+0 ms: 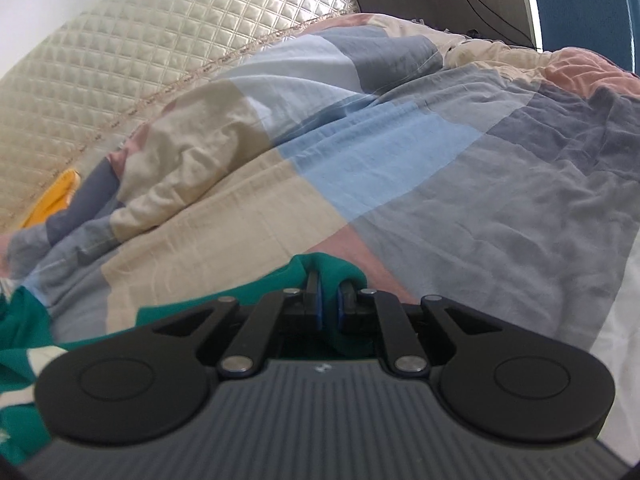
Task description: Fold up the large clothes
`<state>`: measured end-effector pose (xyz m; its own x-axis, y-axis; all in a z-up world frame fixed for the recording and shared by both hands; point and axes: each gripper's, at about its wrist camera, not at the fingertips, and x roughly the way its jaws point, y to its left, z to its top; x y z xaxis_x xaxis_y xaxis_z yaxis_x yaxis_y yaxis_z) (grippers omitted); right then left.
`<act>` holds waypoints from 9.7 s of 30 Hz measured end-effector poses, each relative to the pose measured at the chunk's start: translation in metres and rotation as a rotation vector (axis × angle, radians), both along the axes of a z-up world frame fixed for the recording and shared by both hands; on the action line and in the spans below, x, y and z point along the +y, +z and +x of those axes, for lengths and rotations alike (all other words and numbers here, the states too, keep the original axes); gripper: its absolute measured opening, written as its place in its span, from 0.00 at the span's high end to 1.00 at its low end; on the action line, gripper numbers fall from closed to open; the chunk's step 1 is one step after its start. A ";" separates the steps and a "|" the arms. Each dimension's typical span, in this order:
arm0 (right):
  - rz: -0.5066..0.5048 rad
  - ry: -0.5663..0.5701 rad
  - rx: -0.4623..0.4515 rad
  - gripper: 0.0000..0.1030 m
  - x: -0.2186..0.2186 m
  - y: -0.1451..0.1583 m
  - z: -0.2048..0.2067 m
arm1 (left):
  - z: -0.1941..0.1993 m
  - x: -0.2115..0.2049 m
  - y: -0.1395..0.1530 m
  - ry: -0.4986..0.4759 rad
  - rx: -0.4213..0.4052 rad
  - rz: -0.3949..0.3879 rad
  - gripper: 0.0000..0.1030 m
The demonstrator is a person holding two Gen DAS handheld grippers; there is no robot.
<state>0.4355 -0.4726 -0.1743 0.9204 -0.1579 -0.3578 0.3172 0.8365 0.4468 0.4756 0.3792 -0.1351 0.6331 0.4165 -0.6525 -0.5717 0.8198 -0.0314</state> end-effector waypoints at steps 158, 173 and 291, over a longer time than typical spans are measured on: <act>-0.009 -0.012 -0.060 0.14 0.103 -0.002 -0.068 | -0.205 -0.331 -0.020 -0.607 -0.094 -0.196 0.37; 0.285 -0.126 -0.221 0.11 -0.009 -0.016 -0.074 | -0.220 -0.335 -0.019 -0.539 -0.116 -0.209 0.37; 0.365 -0.117 -0.231 0.42 -0.161 -0.049 -0.056 | -0.249 -0.388 -0.018 -0.556 0.015 -0.096 0.37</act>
